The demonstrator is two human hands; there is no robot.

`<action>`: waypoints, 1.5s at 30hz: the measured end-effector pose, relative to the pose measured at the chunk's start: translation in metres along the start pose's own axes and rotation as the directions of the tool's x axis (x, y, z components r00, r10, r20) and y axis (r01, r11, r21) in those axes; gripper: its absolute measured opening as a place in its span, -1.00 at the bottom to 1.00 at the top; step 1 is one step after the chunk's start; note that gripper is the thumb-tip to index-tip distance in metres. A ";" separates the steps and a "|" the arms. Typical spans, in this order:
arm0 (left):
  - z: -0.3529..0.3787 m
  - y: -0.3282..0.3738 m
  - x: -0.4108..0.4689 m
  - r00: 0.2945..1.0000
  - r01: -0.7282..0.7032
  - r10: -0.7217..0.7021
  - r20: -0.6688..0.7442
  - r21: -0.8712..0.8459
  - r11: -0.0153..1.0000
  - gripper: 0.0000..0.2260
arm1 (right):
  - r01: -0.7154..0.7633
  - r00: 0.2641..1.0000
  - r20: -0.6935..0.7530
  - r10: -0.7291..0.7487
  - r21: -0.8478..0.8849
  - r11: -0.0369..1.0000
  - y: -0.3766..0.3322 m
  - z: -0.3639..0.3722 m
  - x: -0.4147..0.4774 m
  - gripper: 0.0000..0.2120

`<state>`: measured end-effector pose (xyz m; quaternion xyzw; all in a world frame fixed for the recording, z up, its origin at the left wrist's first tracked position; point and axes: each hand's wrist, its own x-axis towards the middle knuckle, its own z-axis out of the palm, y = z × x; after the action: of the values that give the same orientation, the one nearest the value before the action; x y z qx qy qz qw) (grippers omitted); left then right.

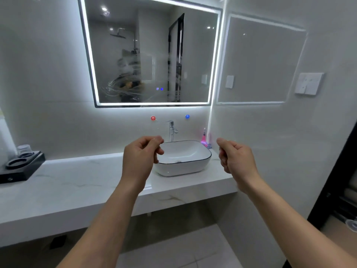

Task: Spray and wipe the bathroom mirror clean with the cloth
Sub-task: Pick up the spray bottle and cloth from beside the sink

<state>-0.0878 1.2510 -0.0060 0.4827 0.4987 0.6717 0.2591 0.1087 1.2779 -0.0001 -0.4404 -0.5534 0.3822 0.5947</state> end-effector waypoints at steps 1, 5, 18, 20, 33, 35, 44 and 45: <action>0.000 -0.004 0.010 1.000 0.001 -0.001 0.009 0.001 1.000 -0.81 | -0.007 1.000 0.000 0.007 0.008 1.000 0.006 0.006 0.010 -0.59; -0.006 -0.023 0.040 1.000 0.000 0.000 0.007 0.026 1.000 -0.83 | -0.037 0.999 0.015 0.037 0.032 0.999 0.029 0.028 0.043 -0.60; 0.024 -0.078 0.131 0.997 0.043 -0.032 -0.074 0.154 0.987 -0.86 | -0.094 0.990 0.112 0.082 0.112 0.989 0.090 0.066 0.170 -0.63; 0.035 -0.084 0.155 0.994 0.031 -0.013 -0.109 0.167 0.985 -0.85 | -0.092 0.988 0.136 0.072 0.147 0.985 0.095 0.070 0.197 -0.63; 0.153 -0.152 0.264 0.990 0.099 -0.081 -0.119 0.152 0.983 -0.84 | -0.178 0.973 0.164 0.161 0.097 0.979 0.170 0.035 0.343 -0.64; 0.166 -0.164 0.279 0.989 0.115 -0.099 -0.110 0.155 0.981 -0.84 | -0.195 0.971 0.158 0.181 0.082 0.977 0.184 0.033 0.360 -0.63; 0.214 -0.236 0.372 0.988 0.152 -0.148 -0.040 0.132 0.980 -0.85 | -0.218 0.973 0.080 0.217 0.008 0.976 0.243 0.034 0.455 -0.64; 0.218 -0.243 0.387 0.988 0.153 -0.149 -0.041 0.123 0.981 -0.85 | -0.217 0.974 0.068 0.216 0.006 0.976 0.247 0.037 0.468 -0.63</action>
<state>-0.0769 1.7530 -0.0701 0.4482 0.5791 0.6250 0.2703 0.1247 1.8016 -0.0830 -0.4811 -0.5189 0.4630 0.5338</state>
